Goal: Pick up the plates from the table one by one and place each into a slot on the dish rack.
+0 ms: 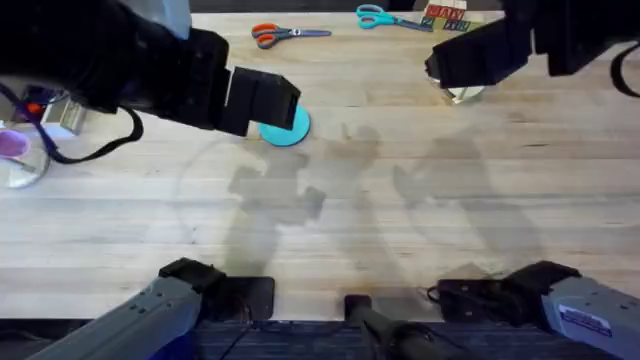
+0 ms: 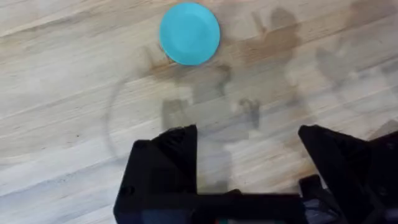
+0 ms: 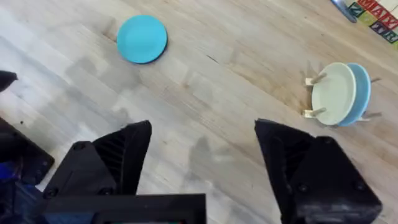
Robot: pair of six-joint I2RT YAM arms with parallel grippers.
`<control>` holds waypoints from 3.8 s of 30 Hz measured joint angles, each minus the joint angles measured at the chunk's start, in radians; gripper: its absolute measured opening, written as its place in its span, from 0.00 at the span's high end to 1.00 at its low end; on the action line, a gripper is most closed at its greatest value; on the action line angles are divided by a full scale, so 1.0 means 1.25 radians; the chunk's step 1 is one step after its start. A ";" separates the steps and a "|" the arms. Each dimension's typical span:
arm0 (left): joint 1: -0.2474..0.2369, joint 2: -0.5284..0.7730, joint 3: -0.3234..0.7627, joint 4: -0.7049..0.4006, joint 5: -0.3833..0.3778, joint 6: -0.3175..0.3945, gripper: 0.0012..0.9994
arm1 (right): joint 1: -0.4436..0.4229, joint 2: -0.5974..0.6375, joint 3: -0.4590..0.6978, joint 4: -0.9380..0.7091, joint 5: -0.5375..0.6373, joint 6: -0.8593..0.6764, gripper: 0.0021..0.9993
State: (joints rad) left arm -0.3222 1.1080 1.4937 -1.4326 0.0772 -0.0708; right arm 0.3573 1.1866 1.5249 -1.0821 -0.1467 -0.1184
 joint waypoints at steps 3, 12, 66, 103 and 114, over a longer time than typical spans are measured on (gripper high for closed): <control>0.000 0.000 0.000 0.000 0.000 0.000 0.01 | 0.000 0.000 0.000 0.000 0.000 0.000 0.00; 0.000 0.000 0.000 0.000 0.000 0.000 0.01 | 0.000 0.000 0.000 -0.018 0.000 0.000 0.00; 0.265 0.068 -0.071 0.011 0.267 0.111 0.96 | 0.000 0.000 0.000 -0.020 0.000 0.003 0.00; 0.395 0.298 -0.272 0.278 0.485 0.153 0.96 | 0.000 0.000 0.000 -0.020 0.000 0.005 0.00; 0.395 0.387 -0.272 0.327 0.486 0.153 0.96 | 0.000 0.000 0.000 -0.020 0.000 0.005 0.00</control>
State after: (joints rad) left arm 0.1719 1.5918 1.1542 -1.0237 0.6853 0.1207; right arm 0.3573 1.1866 1.5246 -1.1072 -0.1471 -0.1116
